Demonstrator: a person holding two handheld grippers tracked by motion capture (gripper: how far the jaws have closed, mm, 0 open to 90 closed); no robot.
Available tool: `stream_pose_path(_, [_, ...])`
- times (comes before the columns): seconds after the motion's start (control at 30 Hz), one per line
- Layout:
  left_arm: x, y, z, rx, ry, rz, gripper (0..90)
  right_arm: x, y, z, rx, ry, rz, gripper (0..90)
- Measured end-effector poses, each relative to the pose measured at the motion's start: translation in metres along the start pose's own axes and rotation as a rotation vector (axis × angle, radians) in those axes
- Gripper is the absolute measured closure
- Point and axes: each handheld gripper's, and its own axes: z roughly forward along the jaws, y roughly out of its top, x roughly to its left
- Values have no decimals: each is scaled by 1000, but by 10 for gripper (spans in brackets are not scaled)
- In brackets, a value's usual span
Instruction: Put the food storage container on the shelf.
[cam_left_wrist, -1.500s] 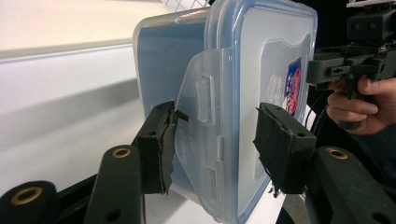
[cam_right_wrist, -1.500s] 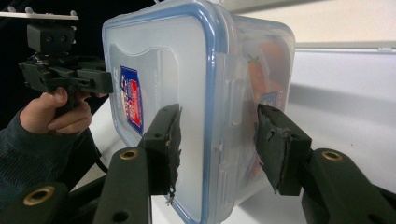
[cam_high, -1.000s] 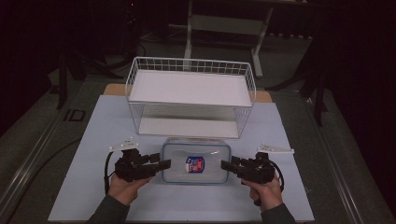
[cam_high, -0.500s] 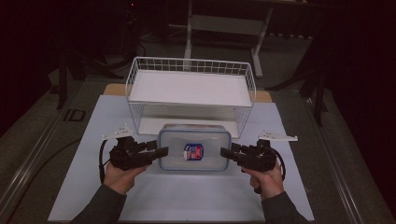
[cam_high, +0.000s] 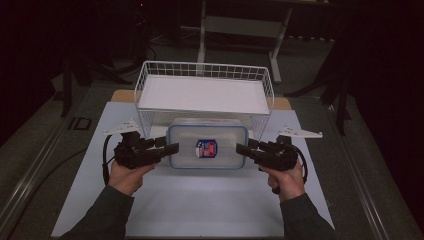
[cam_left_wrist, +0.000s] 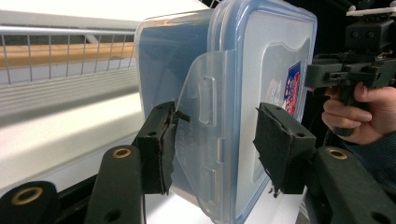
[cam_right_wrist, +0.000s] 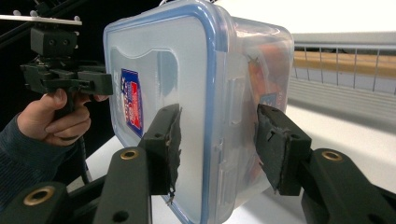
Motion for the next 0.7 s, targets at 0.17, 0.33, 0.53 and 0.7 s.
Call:
stream_pose_path(0.17, [3, 5, -1, -6, 2, -2, 490, -1, 5, 3, -10, 1, -4, 517])
stream_pose_path(0.33, [6, 9, -3, -16, -2, -10, 490, -1, 8, 5, -14, 4, -9, 517])
stream_pose_path(0.53, [9, 19, -6, -34, -7, -8, 490, 2, 17, 7, -21, 4, -21, 521])
stream_pose_path(0.7, [11, 30, -6, -42, -5, 3, 490, 1, 26, 9, -37, 4, -32, 521])
